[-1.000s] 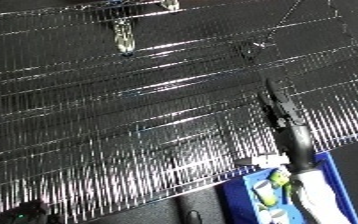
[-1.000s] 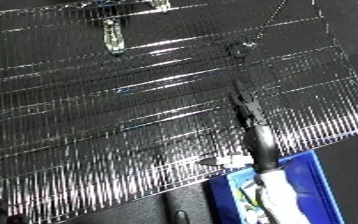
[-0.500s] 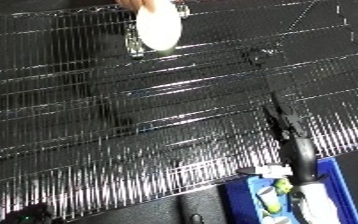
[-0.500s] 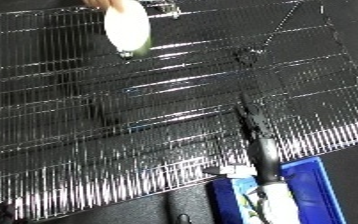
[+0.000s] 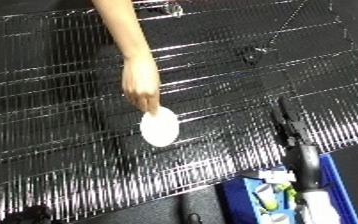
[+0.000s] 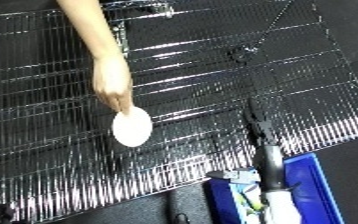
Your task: Pick up the object and place it into the box
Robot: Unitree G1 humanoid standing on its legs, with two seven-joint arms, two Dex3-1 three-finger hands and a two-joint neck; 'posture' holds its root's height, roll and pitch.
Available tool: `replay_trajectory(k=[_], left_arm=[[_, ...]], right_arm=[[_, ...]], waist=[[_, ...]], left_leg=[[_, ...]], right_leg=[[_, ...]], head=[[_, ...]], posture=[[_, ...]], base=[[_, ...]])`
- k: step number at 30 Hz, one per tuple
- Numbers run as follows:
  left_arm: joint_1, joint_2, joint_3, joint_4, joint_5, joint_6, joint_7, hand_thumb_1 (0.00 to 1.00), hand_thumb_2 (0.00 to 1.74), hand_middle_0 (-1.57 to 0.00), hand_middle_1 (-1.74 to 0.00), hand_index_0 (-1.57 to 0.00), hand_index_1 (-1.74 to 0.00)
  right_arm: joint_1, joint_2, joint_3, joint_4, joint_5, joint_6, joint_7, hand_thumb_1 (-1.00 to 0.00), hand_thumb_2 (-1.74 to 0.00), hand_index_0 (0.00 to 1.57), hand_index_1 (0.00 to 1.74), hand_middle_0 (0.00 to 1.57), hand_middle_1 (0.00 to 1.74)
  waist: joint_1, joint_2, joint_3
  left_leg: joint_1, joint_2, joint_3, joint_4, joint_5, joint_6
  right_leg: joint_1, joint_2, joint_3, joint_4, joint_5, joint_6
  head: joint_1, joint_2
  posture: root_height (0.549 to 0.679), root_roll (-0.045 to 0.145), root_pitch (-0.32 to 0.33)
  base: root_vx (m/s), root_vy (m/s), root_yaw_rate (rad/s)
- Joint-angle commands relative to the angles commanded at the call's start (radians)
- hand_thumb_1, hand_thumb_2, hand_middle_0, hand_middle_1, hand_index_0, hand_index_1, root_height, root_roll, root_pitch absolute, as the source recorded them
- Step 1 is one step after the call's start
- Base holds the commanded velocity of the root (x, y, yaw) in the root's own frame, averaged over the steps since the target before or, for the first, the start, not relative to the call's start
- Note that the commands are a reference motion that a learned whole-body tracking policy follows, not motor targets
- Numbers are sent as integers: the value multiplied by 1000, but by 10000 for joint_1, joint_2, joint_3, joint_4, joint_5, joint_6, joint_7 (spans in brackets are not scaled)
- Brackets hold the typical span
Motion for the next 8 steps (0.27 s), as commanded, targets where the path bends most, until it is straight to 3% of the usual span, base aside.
replay_trajectory(k=[4,8], left_arm=[[-5,-5,-55,-42,-11,-30,27,1000,1740,-1570,-1740,-1570,-1740],[-141,-20,-188,-28,44,-121,111,1000,1740,-1570,-1740,-1570,-1740]], right_arm=[[12,-15,154,92,8,81,285,0,0,0,0,0,0],[-182,-74,418,248,-52,74,420,0,0,0,0,0,0]], waist=[[-22,35,48],[16,79,181]], left_leg=[[-59,10,17,35,23,-26],[-239,0,-14,185,19,-53]], right_leg=[[-31,-9,15,-19,14,-1],[-176,-13,20,89,12,-21]], head=[[-8,65],[27,161]], posture=[[672,32,-56],[672,35,-53]], base=[[-6,1,-41],[-28,0,10]])
